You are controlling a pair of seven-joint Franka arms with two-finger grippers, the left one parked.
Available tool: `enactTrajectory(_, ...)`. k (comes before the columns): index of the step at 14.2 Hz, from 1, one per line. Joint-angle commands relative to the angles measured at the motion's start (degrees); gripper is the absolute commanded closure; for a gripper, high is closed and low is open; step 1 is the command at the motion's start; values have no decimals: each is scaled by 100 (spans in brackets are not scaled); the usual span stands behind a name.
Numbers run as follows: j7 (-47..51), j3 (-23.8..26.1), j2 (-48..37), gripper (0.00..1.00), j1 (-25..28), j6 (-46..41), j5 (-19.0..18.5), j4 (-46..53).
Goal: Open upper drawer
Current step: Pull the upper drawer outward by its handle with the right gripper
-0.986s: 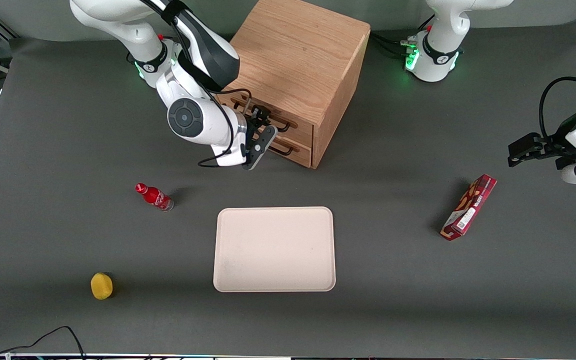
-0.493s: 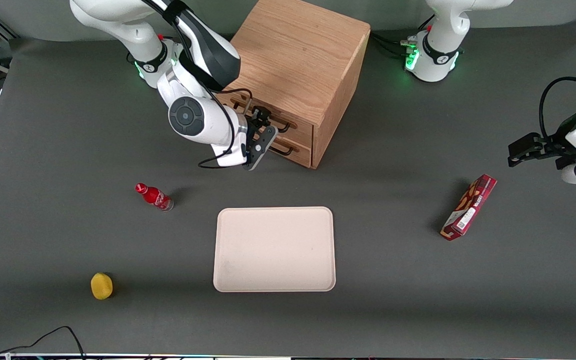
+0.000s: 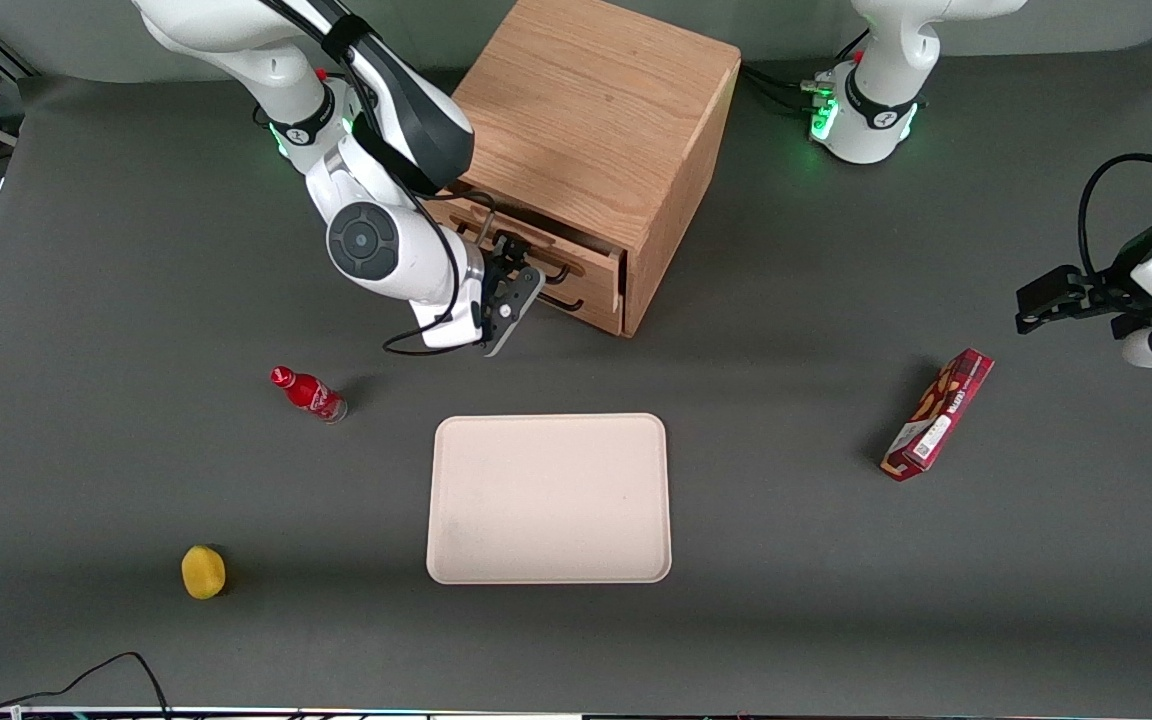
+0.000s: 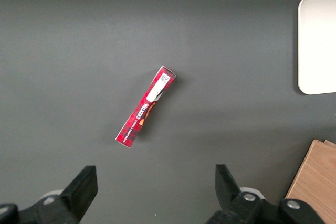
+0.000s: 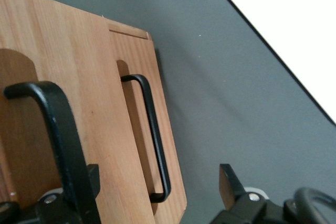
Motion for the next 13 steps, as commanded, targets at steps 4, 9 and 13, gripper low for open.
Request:
enactTrajectory(4, -394, -51, 250, 0, -129, 7, -149, 298)
enactTrajectory(9, -482, -60, 452, 0, -270, -72, -359, 649)
enactTrajectory(13, -526, -60, 751, 0, -323, -221, -570, 1009)
